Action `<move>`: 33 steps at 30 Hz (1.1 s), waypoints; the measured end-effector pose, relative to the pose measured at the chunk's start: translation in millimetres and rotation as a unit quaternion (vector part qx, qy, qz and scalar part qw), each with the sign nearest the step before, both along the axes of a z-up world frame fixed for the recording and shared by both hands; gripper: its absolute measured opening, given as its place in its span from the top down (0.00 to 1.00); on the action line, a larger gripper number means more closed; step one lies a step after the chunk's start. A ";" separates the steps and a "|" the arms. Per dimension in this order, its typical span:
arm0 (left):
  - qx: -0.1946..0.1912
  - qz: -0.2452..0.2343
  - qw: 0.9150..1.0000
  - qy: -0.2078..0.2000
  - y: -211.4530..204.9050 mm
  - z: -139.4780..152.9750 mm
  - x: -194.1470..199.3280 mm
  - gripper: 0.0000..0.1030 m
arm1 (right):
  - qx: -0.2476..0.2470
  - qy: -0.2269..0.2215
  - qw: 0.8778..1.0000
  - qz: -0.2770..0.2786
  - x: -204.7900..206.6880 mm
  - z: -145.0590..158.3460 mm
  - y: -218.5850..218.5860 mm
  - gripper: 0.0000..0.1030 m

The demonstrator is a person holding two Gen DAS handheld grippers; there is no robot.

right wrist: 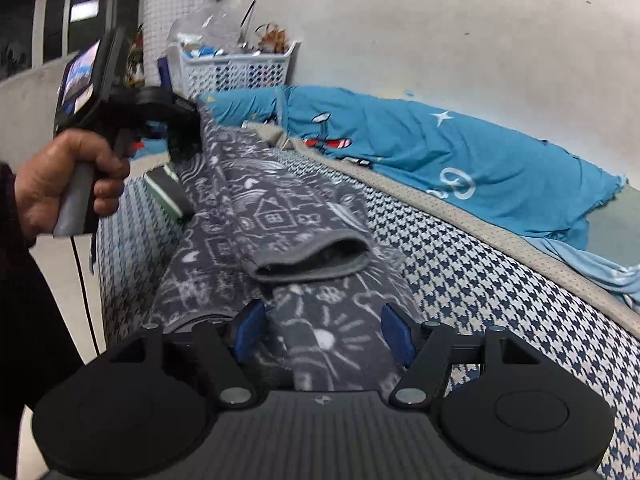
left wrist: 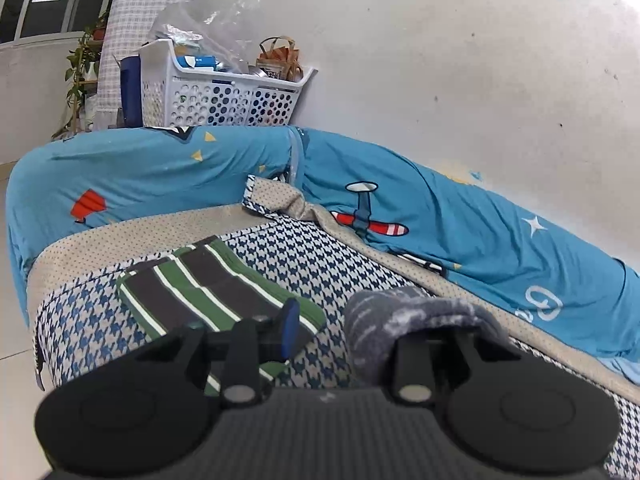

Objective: Fold clothes

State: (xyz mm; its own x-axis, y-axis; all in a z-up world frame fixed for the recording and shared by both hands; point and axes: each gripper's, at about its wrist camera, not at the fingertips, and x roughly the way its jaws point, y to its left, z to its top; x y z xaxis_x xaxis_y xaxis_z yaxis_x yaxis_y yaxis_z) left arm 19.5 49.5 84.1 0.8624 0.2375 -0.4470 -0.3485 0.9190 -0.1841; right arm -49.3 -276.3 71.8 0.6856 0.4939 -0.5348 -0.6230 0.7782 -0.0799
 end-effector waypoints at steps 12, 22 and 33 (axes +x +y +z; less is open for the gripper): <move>0.001 0.002 1.000 0.004 -3.8 -2.1 1.2 0.73 | 0.001 0.004 0.994 -0.112 23.1 -5.3 -10.5 0.91; 0.011 0.000 1.000 -0.005 -15.1 2.5 -0.2 0.73 | 0.064 -0.066 0.950 -0.298 30.3 22.6 -69.8 0.92; 0.023 -0.012 0.999 -0.043 -42.3 18.4 1.4 0.73 | 0.100 -0.111 0.893 -0.425 18.6 49.1 -142.2 0.93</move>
State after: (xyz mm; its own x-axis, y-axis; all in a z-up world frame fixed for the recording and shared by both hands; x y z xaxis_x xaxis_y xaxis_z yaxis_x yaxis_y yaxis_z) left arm 20.9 7.1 102.5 0.9031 0.2352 -0.3593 -0.3110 0.9352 -0.1693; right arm -30.7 -418.5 120.9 0.9363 -0.1854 -0.2982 0.2141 0.9745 0.0665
